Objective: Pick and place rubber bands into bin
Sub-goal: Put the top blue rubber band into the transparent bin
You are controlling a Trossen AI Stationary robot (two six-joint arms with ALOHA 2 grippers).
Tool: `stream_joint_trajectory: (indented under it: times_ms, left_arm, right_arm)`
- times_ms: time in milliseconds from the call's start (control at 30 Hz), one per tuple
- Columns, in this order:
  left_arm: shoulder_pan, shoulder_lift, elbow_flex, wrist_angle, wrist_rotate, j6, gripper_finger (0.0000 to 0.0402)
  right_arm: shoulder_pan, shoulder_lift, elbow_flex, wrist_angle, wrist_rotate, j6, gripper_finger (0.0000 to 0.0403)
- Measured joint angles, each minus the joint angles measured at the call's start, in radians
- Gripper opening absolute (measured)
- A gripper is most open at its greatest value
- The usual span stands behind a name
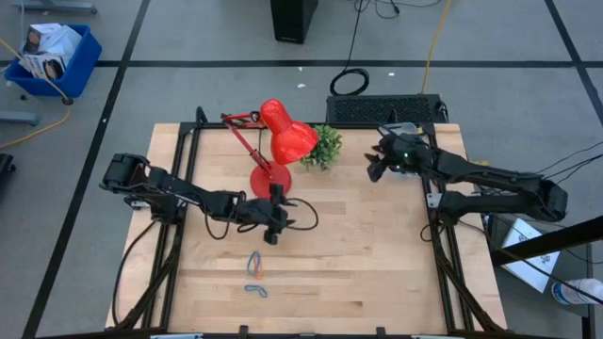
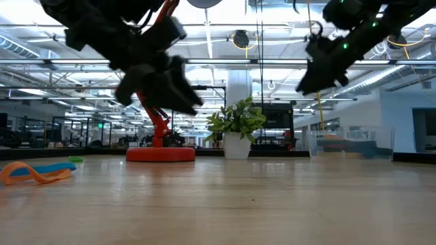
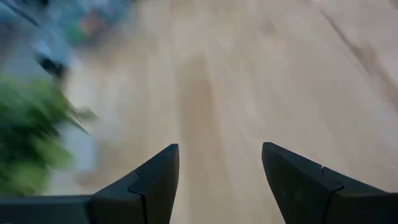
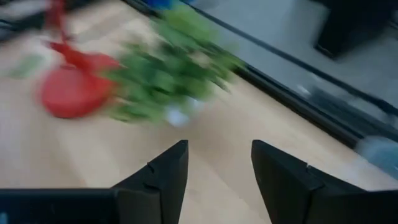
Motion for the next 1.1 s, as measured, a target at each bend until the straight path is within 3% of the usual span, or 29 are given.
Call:
stream_joint_trajectory:
  times_ms: [167, 433, 600, 767, 1100]
  left_arm:
    - [-0.06, -0.003, 0.032, -0.225, 0.065, -0.205, 0.0237]
    - [-0.134, -0.022, 0.237, -0.702, 0.267, -0.478, 0.0237]
    - [-0.178, -0.02, 0.226, -0.747, 0.297, -0.579, 0.0237]
    - [-0.216, -0.02, 0.207, -0.813, 0.297, -0.802, 0.0236]
    - [-0.25, 0.0, 0.206, -0.805, 0.323, -1.08, 0.0236]
  right_arm:
    - [0.095, -0.004, 0.0, 0.111, -0.025, -0.056, 0.017]
    - [0.143, 0.056, 0.0, 0.145, -0.025, -0.052, 0.0168]
    - [0.143, 0.107, -0.001, 0.143, -0.024, -0.05, 0.017]
    - [0.143, 0.149, -0.001, 0.145, -0.024, -0.05, 0.017]
    - [0.143, 0.186, -0.001, 0.145, -0.024, -0.05, 0.0165]
